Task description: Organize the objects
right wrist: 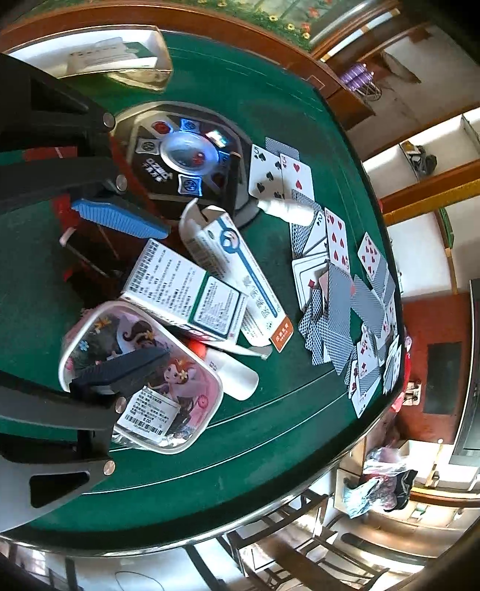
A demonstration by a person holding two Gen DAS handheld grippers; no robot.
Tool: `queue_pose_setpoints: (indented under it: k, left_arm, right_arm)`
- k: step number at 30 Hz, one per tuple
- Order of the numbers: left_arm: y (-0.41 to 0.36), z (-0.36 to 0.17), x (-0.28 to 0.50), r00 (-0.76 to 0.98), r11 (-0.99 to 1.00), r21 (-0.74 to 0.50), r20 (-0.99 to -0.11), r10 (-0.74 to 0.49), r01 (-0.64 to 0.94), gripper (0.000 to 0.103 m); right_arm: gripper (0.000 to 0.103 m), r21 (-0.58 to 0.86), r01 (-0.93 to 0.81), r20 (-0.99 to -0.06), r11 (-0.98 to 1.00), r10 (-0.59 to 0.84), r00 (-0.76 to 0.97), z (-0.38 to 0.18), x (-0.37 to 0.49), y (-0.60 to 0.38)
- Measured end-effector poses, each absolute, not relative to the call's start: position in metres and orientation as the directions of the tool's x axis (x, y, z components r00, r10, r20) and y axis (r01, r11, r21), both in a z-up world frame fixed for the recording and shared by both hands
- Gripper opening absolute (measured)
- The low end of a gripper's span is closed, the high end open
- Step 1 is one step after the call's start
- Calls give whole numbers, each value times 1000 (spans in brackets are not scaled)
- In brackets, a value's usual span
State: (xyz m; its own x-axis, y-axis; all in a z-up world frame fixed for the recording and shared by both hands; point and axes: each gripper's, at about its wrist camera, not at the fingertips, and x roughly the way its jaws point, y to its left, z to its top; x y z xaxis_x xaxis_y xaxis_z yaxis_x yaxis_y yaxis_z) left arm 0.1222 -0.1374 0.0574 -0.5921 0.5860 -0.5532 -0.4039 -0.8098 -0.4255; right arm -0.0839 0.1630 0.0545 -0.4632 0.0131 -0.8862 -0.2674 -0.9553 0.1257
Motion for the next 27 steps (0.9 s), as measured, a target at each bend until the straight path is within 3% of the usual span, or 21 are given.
queue_pose_setpoints:
  k: [4, 11, 16, 19, 24, 26, 27]
  left_arm:
    - [-124, 54, 127, -566, -801, -416, -567, 598, -431, 26]
    - [-113, 55, 130, -559, -804, -413, -578, 595, -428, 31]
    - [-104, 57, 131, -552, -812, -397, -596, 583, -428, 34]
    - [-94, 57, 131, -544, -814, -383, -609, 578, -437, 38]
    - [-76, 49, 127, -526, -828, -365, -644, 555, -426, 39]
    - [-68, 44, 125, -511, -835, -355, -667, 542, -421, 39]
    - [-66, 43, 126, -506, -837, -351, -675, 537, -421, 39]
  right_arm:
    - [65, 205, -220, -864, -954, -70, -499, 62, -90, 159]
    - [65, 133, -286, -932, -949, -21, -363, 31, -118, 156]
    - [41, 166, -319, -902, -933, -13, -432, 33, -116, 166]
    - [34, 157, -276, -890, -948, -15, -455, 37, -113, 167]
    - [34, 165, -220, -895, -961, -52, -444, 37, -111, 169]
    - [37, 171, -227, -898, -959, -57, -437, 36, -117, 169]
    - [44, 167, -228, -901, -959, -54, -430, 35, -120, 168]
